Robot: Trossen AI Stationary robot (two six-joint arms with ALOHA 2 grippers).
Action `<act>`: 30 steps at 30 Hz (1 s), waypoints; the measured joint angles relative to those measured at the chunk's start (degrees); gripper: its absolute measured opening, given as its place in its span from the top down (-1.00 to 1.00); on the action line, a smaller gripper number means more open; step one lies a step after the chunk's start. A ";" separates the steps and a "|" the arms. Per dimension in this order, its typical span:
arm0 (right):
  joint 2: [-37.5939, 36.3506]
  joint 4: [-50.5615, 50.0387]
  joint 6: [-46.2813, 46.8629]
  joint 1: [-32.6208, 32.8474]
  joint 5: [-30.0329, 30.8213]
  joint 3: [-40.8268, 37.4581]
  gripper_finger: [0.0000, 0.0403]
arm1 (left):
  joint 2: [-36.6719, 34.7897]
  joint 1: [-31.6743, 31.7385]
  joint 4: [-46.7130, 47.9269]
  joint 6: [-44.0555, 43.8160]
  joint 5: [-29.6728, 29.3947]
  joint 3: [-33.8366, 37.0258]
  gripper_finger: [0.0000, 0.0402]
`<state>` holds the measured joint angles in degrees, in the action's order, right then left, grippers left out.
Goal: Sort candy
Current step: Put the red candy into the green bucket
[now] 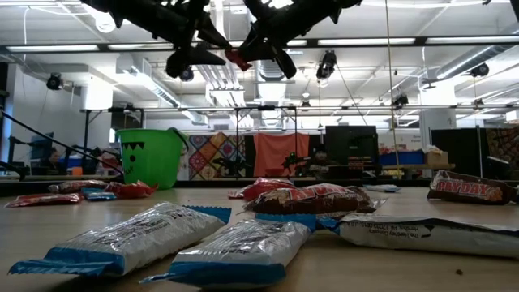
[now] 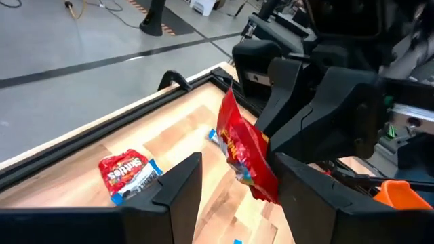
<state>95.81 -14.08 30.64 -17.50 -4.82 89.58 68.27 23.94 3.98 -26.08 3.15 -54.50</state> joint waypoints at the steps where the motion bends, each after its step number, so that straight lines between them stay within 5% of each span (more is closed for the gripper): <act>1: -0.02 0.16 0.01 0.00 0.11 0.00 0.91 | 0.55 0.00 -0.97 -0.22 0.88 0.00 0.17; 30: -0.07 -1.69 0.43 0.81 0.31 0.02 0.91 | 3.15 0.48 3.82 7.52 0.43 -5.81 0.42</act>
<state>95.74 -15.77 31.07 -16.69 -4.51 89.60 71.42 24.43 7.80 -18.55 3.57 -60.31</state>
